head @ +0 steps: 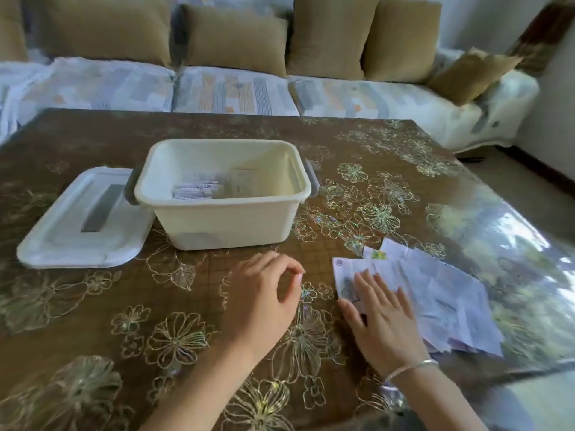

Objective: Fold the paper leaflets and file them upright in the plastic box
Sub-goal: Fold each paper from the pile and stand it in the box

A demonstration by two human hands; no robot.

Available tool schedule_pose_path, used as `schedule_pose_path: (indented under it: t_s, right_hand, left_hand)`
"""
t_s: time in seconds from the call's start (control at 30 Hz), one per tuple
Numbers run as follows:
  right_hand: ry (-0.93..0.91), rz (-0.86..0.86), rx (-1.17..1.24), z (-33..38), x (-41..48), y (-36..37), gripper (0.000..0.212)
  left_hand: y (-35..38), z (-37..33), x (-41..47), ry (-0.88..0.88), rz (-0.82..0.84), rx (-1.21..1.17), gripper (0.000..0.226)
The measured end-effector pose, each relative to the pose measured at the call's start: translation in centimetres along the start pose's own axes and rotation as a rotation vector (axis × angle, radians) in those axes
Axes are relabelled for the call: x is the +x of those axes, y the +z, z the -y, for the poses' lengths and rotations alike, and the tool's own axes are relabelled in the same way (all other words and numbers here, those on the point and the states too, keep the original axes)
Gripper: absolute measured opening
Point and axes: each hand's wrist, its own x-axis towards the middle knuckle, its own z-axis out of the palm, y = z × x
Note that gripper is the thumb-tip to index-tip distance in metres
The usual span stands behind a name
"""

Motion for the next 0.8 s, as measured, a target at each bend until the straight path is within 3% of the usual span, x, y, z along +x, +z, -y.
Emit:
schedule_pose_path:
  t_s: [0.13,0.27,0.33,0.43,0.57,0.7,0.8]
  right_hand:
    - [-0.261,0.048,0.065,4.0,-1.4,0.8,0.097]
    - [-0.46,0.09,0.14,7.6,-1.9,0.3,0.058]
    - [-0.462,0.071,0.195,8.0,-0.6,-0.8,0.047]
    - [-0.455,-0.04,0.083,7.7,2.9,-2.9,0.035]
    - [-0.47,0.222,-0.114,8.9,5.7,-3.6,0.066]
    - [-0.406,0.336,-0.251,10.3,7.1,-3.4,0.093]
    - [-0.39,0.344,-0.321,10.6,7.6,-3.8,0.07]
  left_hand:
    - [-1.1,0.8,-1.6,-0.077,-0.006,0.04,0.007]
    - [-3.1,2.6,-3.7,-0.175,-0.028,0.141,0.011]
    - [-3.8,3.4,-4.7,-0.212,-0.004,0.181,0.017]
    - [-4.2,4.0,-5.8,-0.236,0.06,0.222,0.029]
    - [-4.0,4.0,-6.8,-0.216,0.125,0.263,0.042]
    - [-3.8,4.1,-7.1,-0.212,0.139,0.278,0.047]
    - [-3.8,3.9,-7.0,-0.219,0.121,0.247,0.045]
